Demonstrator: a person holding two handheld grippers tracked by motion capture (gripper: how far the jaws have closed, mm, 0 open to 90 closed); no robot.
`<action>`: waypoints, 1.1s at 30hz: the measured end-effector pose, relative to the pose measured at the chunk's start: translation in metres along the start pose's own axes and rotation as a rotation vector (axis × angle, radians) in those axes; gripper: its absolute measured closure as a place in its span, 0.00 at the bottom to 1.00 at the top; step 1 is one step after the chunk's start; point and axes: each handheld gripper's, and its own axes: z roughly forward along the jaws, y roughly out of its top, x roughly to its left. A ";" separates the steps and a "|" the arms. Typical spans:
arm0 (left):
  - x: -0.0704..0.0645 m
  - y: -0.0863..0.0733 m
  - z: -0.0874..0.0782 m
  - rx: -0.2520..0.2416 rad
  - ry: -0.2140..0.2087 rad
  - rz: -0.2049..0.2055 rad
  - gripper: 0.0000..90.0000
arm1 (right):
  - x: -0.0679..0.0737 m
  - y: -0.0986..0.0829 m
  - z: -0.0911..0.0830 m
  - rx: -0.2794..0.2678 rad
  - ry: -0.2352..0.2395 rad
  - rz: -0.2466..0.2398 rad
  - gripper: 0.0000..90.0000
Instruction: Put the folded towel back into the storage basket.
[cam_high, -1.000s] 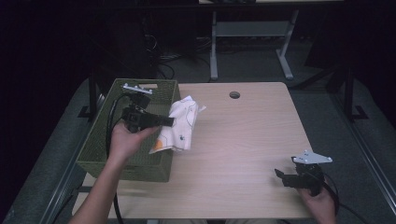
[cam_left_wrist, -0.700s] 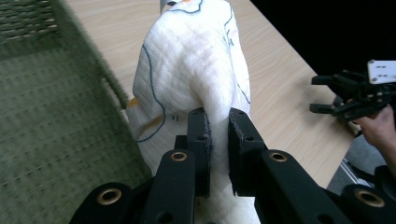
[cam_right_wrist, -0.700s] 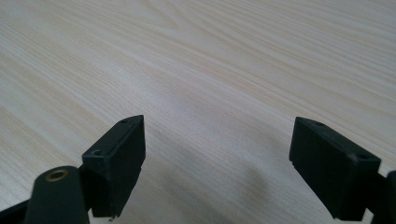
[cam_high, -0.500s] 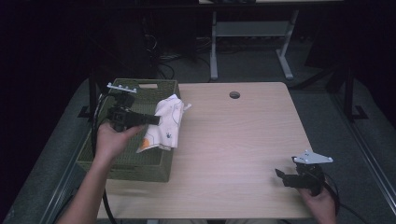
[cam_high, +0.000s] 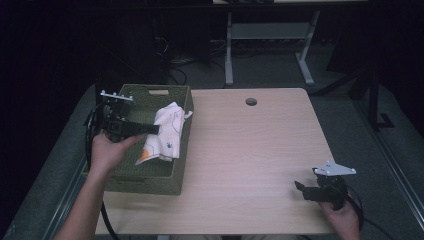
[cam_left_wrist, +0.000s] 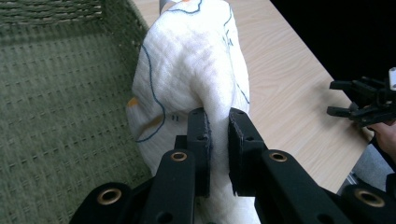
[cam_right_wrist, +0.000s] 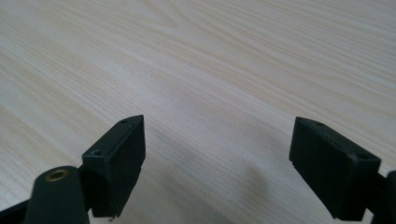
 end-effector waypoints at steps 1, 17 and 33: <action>0.001 -0.001 0.000 0.002 0.001 -0.002 0.90 | 0.000 0.000 0.000 0.000 0.000 0.000 0.20; 0.020 -0.010 -0.006 0.006 0.030 -0.037 0.90 | 0.001 0.000 0.001 0.006 0.004 -0.006 0.20; 0.036 -0.018 -0.006 0.020 0.048 -0.048 0.89 | 0.002 0.000 0.002 0.007 -0.001 -0.010 0.20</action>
